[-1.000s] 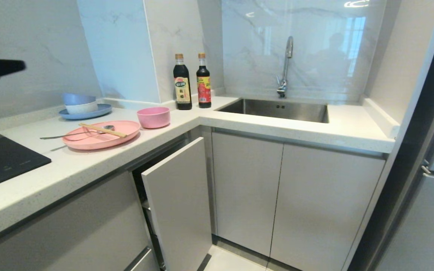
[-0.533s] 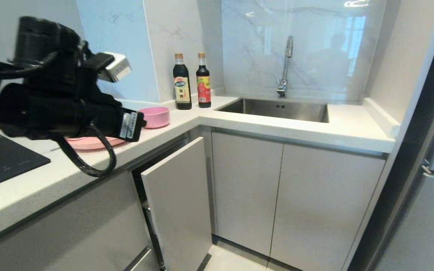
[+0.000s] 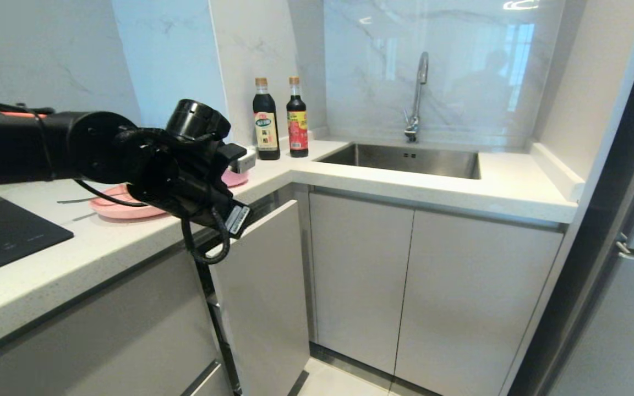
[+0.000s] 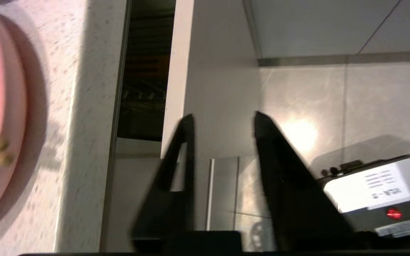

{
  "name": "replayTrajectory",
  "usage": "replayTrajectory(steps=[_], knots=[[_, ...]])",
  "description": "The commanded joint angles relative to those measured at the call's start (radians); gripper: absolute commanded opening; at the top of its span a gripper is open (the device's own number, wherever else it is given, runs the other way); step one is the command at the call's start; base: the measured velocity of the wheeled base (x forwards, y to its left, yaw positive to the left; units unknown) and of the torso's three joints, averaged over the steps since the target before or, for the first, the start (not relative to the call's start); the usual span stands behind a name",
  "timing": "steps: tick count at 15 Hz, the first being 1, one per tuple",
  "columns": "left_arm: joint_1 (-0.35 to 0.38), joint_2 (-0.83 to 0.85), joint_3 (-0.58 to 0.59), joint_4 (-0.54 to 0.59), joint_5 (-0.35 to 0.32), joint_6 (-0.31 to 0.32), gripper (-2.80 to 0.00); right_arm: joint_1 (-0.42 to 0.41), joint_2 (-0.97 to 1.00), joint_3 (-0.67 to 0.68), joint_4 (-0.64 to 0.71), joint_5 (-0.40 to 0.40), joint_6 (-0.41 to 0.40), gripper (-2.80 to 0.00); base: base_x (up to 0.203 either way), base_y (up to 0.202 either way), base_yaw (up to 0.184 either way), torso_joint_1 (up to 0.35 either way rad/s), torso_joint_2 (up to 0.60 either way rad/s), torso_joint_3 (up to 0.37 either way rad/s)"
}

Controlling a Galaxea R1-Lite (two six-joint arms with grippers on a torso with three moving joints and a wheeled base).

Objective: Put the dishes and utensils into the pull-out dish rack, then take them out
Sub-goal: Open the cupboard

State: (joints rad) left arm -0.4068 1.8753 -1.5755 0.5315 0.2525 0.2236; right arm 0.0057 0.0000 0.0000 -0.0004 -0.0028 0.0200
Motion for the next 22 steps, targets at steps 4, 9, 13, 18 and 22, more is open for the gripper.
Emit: replayTrajectory(steps=[4, 9, 13, 18, 22], knots=[[0.013, 0.144, -0.075, 0.009, 0.025, 0.008, 0.00, 0.000, 0.000, 0.002, -0.001, 0.000, 0.000, -2.80, 0.000, 0.000, 0.000, 0.000, 0.00, 0.000], [0.034, 0.255, -0.155, 0.008, 0.024, 0.008, 0.00, 0.000, 0.000, 0.002, -0.001, 0.001, 0.000, -2.80, 0.000, 0.000, 0.000, 0.000, 0.00, 0.000], [0.040, 0.310, -0.186, 0.007, 0.021, 0.006, 0.00, 0.000, 0.000, 0.002, 0.000, 0.000, 0.000, -2.80, 0.000, 0.000, 0.000, 0.000, 0.00, 0.000], [0.039, 0.349, -0.198, 0.005, 0.019, 0.002, 0.00, 0.000, 0.000, 0.002, 0.000, 0.000, 0.000, -2.80, 0.000, 0.000, 0.000, 0.000, 0.00, 0.000], [0.014, 0.350, -0.197, 0.005, 0.015, -0.024, 0.00, 0.000, 0.000, 0.002, -0.001, 0.000, 0.000, -2.80, 0.000, 0.000, 0.000, 0.000, 0.00, 0.000]])
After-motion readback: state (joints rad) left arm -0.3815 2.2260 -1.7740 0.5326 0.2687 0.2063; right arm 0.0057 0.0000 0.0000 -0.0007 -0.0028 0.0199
